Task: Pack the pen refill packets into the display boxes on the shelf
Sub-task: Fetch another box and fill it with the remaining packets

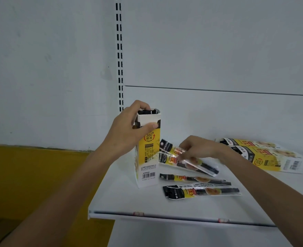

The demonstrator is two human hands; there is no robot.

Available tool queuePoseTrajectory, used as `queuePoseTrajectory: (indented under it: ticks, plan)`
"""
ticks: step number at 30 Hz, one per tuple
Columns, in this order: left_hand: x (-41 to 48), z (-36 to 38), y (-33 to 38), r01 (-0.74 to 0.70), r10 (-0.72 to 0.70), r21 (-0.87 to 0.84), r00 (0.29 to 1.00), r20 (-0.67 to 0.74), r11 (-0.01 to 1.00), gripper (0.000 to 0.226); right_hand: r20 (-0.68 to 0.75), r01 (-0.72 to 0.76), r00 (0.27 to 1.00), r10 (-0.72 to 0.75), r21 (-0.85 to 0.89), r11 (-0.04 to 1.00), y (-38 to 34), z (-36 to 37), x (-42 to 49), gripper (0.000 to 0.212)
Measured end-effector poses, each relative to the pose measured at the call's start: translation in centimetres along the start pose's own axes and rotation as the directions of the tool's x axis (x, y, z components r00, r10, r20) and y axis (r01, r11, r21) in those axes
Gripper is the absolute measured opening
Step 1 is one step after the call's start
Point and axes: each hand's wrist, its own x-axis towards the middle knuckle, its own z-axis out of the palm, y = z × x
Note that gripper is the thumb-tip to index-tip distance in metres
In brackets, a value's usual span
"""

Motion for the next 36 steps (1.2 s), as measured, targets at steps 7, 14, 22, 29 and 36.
queuePoseTrajectory:
  ticks: [7,14,22,29,36]
  plan:
    - [0.0,-0.2,0.4,0.013,-0.013,-0.012,1.0,0.026,1.0,0.041,-0.242,0.048,0.97,0.04,0.347,0.937,0.2,-1.9,0.1,0.01]
    - [0.0,0.0,0.6,0.025,-0.025,0.045,1.0,0.007,0.999,0.027,-0.415,0.048,0.91,0.009,0.128,0.991,-0.7,-3.0,0.2,0.011]
    - [-0.1,0.1,0.4,0.032,-0.032,0.003,0.999,-0.027,0.999,0.019,-0.835,0.722,0.546,-0.068,0.428,0.544,-9.2,-7.0,-2.8,0.012]
    - [0.0,0.0,0.6,0.023,-0.024,-0.01,0.999,-0.032,1.0,0.017,-0.853,0.834,0.487,-0.189,0.391,0.388,-14.6,-6.5,-4.0,0.01]
    - [-0.2,0.1,0.3,-0.011,0.011,0.011,0.999,-0.044,1.0,0.022,-0.682,0.546,0.69,-0.244,0.268,0.793,-13.6,-2.8,-1.7,0.01]
